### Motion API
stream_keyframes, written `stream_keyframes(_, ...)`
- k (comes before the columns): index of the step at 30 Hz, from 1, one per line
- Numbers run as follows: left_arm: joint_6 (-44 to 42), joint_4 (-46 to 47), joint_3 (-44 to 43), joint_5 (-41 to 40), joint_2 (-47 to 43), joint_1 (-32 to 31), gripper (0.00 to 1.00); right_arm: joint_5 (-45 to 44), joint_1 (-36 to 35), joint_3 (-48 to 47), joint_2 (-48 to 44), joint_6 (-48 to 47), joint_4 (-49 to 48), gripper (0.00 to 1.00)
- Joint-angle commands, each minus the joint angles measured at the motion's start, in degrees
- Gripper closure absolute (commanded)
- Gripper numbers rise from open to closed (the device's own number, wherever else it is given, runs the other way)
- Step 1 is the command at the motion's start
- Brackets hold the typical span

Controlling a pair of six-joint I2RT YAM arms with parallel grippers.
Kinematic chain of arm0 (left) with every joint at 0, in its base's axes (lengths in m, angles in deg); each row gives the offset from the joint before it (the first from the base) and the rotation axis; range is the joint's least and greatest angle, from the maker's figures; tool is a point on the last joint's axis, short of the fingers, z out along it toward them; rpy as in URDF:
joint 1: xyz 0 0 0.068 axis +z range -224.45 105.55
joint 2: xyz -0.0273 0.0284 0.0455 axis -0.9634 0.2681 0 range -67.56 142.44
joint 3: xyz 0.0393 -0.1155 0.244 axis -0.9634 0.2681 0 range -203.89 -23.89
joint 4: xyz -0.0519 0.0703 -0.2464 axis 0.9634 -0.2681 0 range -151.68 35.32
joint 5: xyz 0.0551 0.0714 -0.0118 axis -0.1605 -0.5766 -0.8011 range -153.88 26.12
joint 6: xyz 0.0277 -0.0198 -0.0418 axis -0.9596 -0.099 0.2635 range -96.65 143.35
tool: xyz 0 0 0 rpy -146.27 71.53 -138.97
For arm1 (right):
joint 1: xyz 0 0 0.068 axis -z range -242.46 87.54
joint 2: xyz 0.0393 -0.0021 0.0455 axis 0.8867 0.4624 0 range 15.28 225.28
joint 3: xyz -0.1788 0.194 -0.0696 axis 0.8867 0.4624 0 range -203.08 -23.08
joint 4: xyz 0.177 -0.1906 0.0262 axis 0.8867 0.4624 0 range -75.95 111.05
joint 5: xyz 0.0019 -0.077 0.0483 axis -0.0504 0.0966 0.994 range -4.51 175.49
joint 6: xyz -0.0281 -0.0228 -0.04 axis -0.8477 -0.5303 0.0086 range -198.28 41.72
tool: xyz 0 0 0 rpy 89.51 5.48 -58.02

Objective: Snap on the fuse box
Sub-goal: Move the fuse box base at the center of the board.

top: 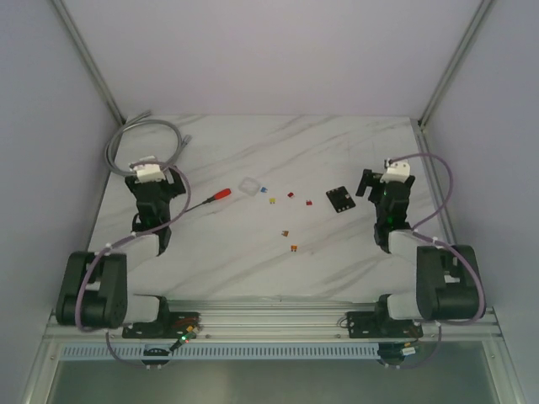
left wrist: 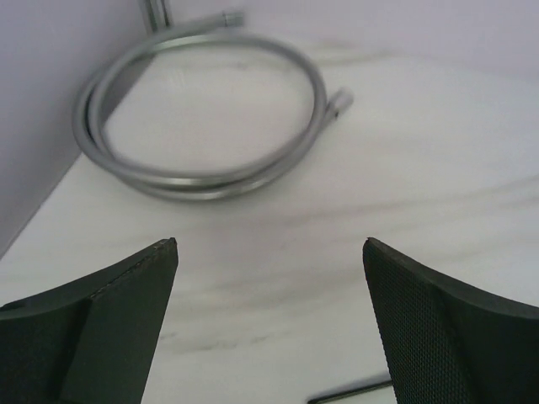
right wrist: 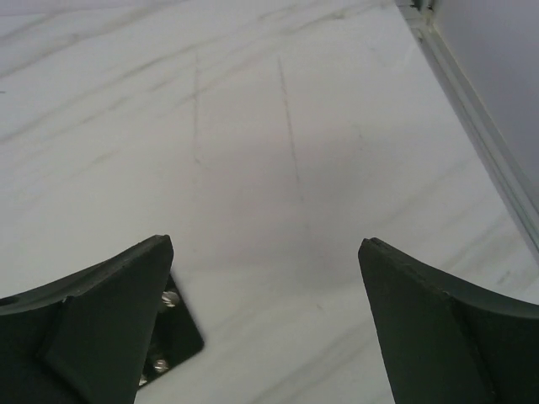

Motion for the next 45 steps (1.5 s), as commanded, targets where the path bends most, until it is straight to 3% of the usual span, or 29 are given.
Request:
stream_keyframes(1,9.31,-15.46,-4.06,-1.44,-7.20,-0.25,0.00,3.42,-1.79,-8.52,-1.93,1.95,19.20,0.00)
stream_keyframes(5,17.03,-24.49,-7.52,4.95,-9.89,-0.25,0.00,5.44,-4.17,-15.37,-0.78,3.29,31.57,0.00)
stream_keyframes(8,21.94,-27.66,-8.58,10.94,-10.28,-0.25,0.00,6.93,-5.33,-18.55,1.11,3.01,34.90,0.02)
stream_keyframes(13,27.05,-28.84,-9.19,19.85,-8.61,-0.57,0.00,8.51,-6.62,-25.69,7.95,1.73,42.36,0.14)
stream_keyframes(24,28.94,-28.88,-12.11,23.11,-6.04,-3.86,0.00,8.45,-10.72,-36.67,19.90,-0.34,52.02,0.25)
stream_keyframes(31,28.76,-29.14,-13.71,25.91,-5.33,-5.53,0.00,7.56,-12.30,-38.57,22.73,0.30,56.57,0.31)
stream_keyframes(33,28.55,-29.58,-14.37,26.96,-5.14,-6.01,0.00,7.55,-12.49,-38.47,22.66,0.35,57.66,0.39)
stream_keyframes(40,28.42,-31.04,-15.77,28.54,-5.02,-8.60,0.00,6.37,-13.73,-35.80,20.62,1.54,59.23,0.46)
stream_keyframes(45,28.97,-32.57,-15.97,28.83,-5.84,-10.98,0.00,5.53,-15.95,-32.93,17.43,4.14,60.80,0.47)
